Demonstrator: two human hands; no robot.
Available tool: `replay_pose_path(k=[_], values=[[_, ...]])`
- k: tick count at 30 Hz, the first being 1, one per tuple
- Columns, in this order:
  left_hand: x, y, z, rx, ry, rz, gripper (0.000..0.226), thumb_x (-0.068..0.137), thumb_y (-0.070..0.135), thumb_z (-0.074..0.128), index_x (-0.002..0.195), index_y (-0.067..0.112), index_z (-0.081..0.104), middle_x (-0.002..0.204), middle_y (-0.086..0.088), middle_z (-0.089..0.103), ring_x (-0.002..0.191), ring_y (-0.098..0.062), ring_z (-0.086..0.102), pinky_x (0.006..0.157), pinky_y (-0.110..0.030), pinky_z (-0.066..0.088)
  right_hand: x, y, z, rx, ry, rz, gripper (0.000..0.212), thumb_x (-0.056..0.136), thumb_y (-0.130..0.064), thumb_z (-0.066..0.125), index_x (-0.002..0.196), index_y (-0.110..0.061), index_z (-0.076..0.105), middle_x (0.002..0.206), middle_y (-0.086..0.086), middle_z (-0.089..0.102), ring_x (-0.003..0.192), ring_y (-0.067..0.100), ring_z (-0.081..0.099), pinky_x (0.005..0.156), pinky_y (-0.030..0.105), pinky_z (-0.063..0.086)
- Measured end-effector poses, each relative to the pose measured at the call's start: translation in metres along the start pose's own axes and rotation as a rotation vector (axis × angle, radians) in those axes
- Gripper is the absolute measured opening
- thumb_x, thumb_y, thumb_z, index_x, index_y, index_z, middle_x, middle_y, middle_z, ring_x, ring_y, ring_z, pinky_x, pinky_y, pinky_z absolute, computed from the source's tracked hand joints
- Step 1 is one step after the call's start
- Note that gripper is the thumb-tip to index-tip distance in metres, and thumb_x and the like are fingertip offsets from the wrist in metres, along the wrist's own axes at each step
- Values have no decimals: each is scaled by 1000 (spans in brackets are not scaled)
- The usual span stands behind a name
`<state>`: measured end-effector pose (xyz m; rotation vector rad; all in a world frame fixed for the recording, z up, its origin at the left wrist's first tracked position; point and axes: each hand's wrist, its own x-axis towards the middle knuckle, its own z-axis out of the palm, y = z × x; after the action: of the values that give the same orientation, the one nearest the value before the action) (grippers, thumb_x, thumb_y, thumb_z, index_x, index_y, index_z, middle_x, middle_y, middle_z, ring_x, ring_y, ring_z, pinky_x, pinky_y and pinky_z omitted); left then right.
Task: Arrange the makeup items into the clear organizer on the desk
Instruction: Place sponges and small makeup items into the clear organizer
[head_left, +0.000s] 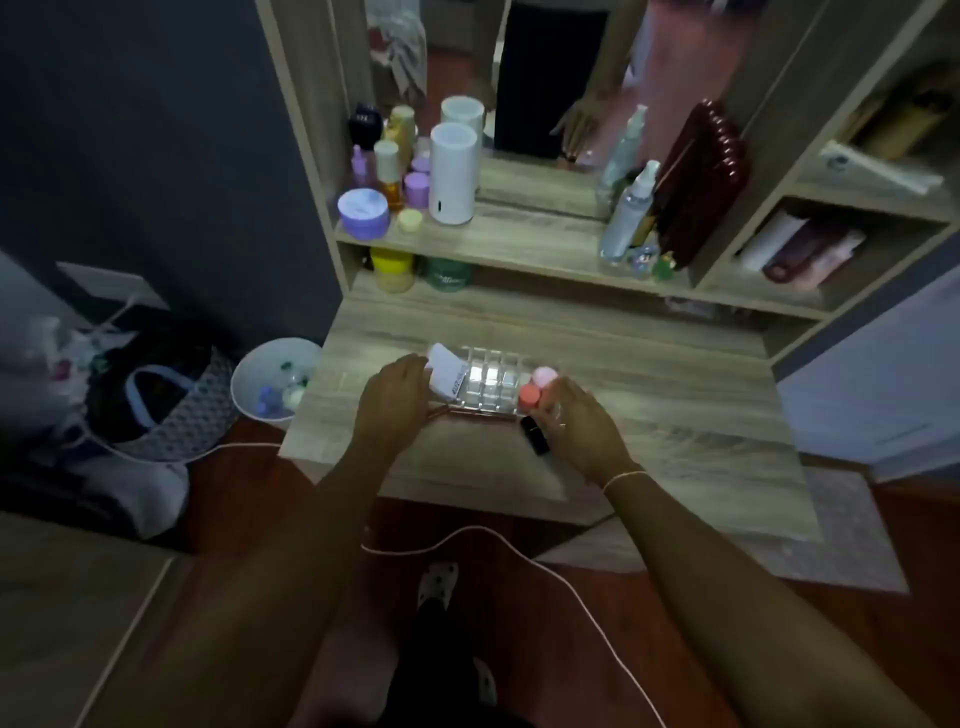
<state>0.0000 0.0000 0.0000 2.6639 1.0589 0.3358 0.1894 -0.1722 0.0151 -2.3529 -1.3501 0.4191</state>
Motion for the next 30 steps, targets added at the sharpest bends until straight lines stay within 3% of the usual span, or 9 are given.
replay_pose_path(k=[2, 4, 8, 12, 16, 21, 25, 30], values=[[-6, -11, 10, 29, -31, -3, 27, 89, 28, 60, 109, 9, 58, 107, -8, 63, 95, -27, 62, 77, -37, 50, 3, -6, 14, -42, -3, -1, 51, 93, -36, 57, 137, -16, 40, 145, 9, 44, 122, 34, 49, 97, 48, 48], [-17, -20, 23, 17, -43, 21, 27, 89, 22, 59, 112, 9, 60, 109, -10, 64, 96, -27, 64, 77, -36, 53, 2, -13, 29, -58, 23, -9, 56, 92, -34, 59, 139, -14, 36, 151, 11, 37, 129, 35, 46, 101, 49, 47], [-23, -30, 40, -96, 26, -18, 26, 89, 4, 60, 112, -7, 61, 111, -28, 67, 96, -40, 66, 80, -46, 56, 12, -20, 47, -26, 78, 22, 60, 91, -27, 64, 139, -5, 37, 152, 17, 36, 135, 39, 41, 99, 50, 49], [-26, -34, 53, -185, 7, 12, 27, 93, 7, 55, 116, -5, 59, 116, -30, 63, 99, -40, 65, 85, -48, 57, 14, -20, 55, -35, 102, 47, 62, 92, -28, 63, 142, -4, 36, 155, 15, 32, 138, 38, 38, 100, 46, 46], [-26, -39, 61, -167, -9, -7, 36, 92, 9, 57, 125, -3, 54, 125, -28, 59, 103, -39, 63, 87, -46, 54, 15, -19, 56, -35, 142, 54, 63, 93, -28, 62, 144, -4, 34, 156, 15, 30, 139, 38, 34, 105, 36, 31], [-31, -42, 66, -156, -97, -4, 47, 94, 24, 42, 130, -5, 50, 130, -29, 56, 112, -41, 59, 93, -48, 50, 16, -21, 56, -31, 139, 58, 64, 93, -28, 61, 145, -4, 32, 157, 15, 27, 142, 37, 30, 107, 32, 20], [-35, -41, 68, -151, -91, 34, 47, 85, 7, 66, 127, -9, 52, 128, -30, 56, 113, -42, 59, 93, -51, 50, 14, -22, 57, -29, 152, 61, 63, 93, -28, 62, 145, -4, 34, 156, 17, 29, 142, 36, 31, 111, 33, 19], [-36, -42, 67, -165, -103, 44, 47, 87, 7, 65, 130, -7, 51, 136, -27, 51, 121, -40, 54, 99, -51, 47, 10, -21, 57, -39, 179, 41, 62, 92, -27, 64, 142, -1, 38, 154, 19, 33, 141, 34, 35, 116, 34, 19]])
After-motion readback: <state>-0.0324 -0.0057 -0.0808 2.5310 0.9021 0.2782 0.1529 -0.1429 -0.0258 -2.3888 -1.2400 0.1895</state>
